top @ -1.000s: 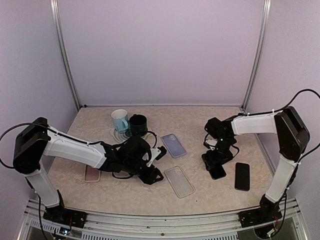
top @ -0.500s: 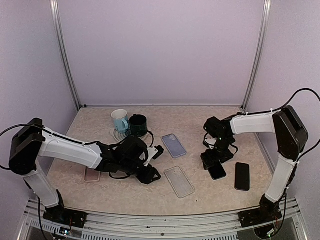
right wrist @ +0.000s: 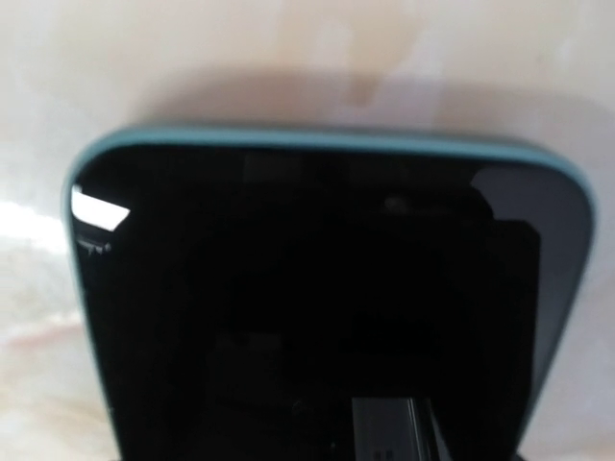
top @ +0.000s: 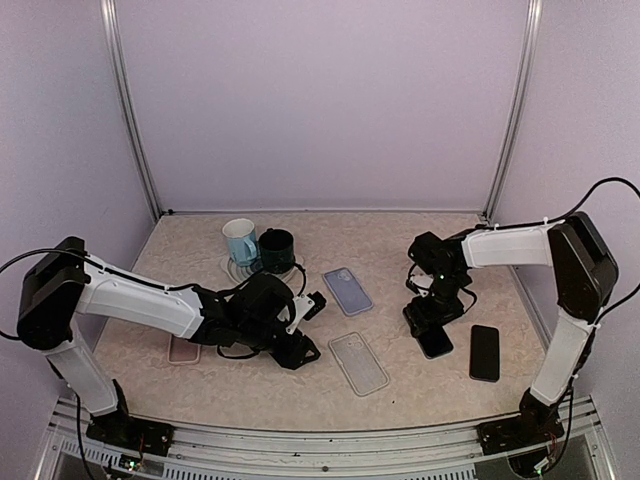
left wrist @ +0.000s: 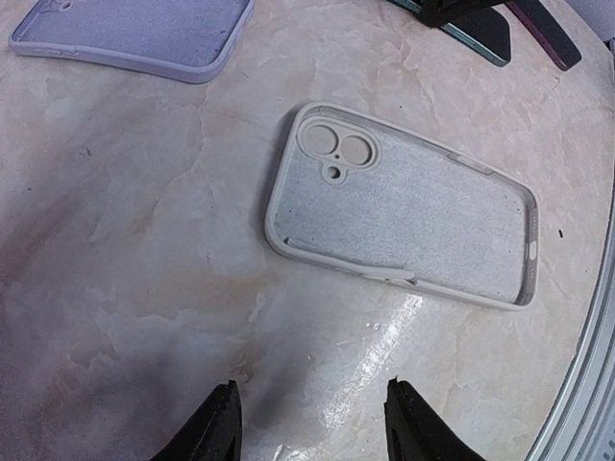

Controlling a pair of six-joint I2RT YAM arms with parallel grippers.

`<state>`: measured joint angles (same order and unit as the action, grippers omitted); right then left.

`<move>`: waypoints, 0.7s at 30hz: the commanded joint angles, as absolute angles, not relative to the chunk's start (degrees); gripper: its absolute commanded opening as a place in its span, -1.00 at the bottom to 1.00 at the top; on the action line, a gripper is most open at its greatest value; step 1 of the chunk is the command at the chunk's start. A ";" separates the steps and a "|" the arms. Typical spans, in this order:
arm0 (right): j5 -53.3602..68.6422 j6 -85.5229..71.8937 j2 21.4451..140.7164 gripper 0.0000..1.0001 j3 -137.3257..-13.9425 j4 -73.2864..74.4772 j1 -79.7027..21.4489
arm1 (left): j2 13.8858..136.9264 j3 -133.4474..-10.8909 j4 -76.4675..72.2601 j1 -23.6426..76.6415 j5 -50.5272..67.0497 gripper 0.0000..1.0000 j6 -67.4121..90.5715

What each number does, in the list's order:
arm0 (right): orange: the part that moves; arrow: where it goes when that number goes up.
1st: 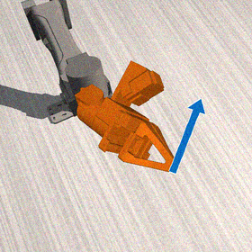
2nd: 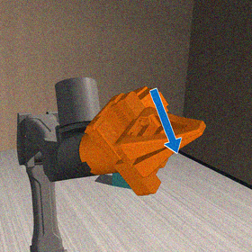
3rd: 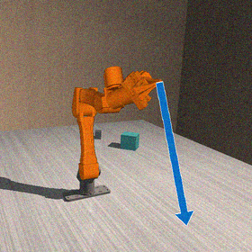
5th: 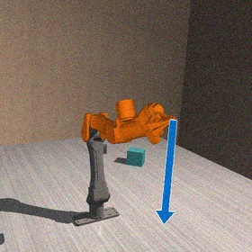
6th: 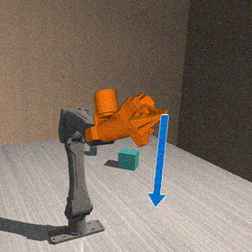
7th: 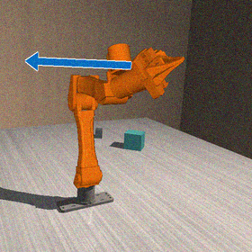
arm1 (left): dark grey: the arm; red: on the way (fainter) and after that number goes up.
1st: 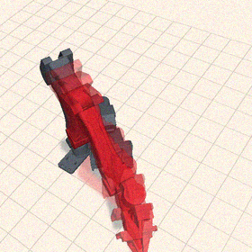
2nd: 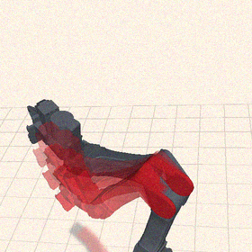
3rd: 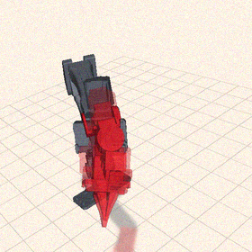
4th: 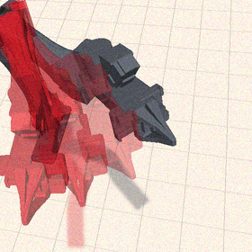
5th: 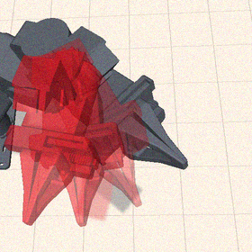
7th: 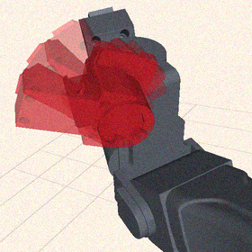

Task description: Put the phone into the phone case

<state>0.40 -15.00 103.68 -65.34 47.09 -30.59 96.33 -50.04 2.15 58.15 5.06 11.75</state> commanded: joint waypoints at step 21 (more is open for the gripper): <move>-13.90 -40.56 88.21 0.15 -62.53 32.19 -60.20 | 95.77 -47.71 1.65 57.99 2.02 0.02 13.31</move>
